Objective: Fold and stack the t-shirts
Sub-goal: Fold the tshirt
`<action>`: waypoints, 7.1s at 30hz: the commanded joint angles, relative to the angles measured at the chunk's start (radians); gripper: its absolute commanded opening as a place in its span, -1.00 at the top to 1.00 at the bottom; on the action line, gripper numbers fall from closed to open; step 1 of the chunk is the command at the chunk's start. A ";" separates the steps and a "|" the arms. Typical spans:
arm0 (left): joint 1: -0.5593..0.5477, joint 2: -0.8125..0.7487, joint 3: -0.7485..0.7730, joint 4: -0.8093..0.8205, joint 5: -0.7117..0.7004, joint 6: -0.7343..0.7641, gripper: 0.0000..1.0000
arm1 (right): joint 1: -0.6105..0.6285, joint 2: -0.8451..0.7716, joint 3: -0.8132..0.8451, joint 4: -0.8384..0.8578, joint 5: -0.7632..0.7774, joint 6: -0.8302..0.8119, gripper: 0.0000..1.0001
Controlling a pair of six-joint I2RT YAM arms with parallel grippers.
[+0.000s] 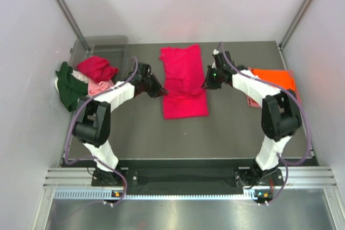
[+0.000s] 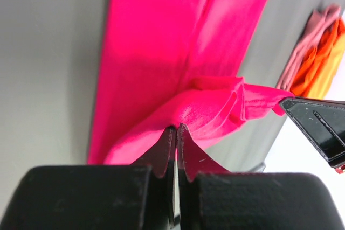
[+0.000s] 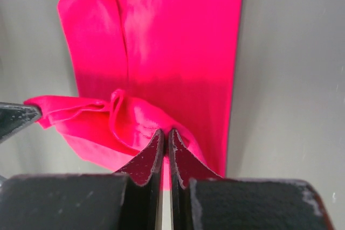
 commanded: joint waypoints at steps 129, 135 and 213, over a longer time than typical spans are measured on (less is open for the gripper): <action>-0.093 -0.040 -0.318 0.209 -0.122 0.358 1.00 | -0.084 -0.089 -0.537 0.554 -0.265 -0.076 1.00; -0.093 -0.152 -0.258 0.098 -0.062 0.351 1.00 | -0.084 -0.210 -0.520 0.448 -0.262 -0.079 1.00; 0.148 0.274 0.436 -0.100 0.137 0.273 -0.87 | -0.206 0.150 0.202 0.213 -0.248 -0.116 -0.67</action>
